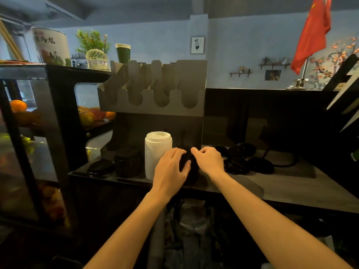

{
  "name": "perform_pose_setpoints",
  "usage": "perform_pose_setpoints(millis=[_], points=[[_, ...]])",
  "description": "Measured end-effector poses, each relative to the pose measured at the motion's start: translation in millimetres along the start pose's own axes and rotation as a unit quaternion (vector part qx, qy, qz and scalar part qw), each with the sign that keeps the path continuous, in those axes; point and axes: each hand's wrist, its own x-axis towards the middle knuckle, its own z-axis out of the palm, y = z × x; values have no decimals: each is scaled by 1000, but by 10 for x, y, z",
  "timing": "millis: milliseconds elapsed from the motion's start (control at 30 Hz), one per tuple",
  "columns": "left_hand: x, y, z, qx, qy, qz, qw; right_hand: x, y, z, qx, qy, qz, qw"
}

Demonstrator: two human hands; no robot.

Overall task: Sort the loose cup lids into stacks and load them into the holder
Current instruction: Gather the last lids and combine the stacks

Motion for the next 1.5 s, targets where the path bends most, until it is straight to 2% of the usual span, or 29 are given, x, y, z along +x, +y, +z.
perform_pose_setpoints(millis=[133,400,600,733,833,1000,1133,1200,1333,1400,1500], points=[[-33,-54,62,23,1,10,1000,3,60,74,38,-18,-15,999],[37,-6,50,56,17,-22,998,0,73,111,60,-50,-27,997],[164,123,73,57,15,-45,997,-31,220,-54,86,-6,-54,995],[201,226,128,14,29,-60,998,32,366,-230,55,-36,-78,995],[245,397,165,-33,25,-20,999,65,454,-358,34,-25,-92,995],[325,798,382,-122,-32,24,992,77,708,-600,14,35,-110,993],[395,981,683,-158,-91,5,983,135,1020,-779,-135,88,-124,979],[441,994,859,-163,-127,-35,978,152,1166,-853,-199,79,-119,970],[545,934,1229,-100,-210,-98,968,214,1279,-883,-155,50,-84,983],[569,895,1378,-54,-245,-126,960,291,1305,-872,-184,22,-76,980],[578,818,1547,-44,-293,-156,942,422,1373,-868,-226,-20,-61,972]])
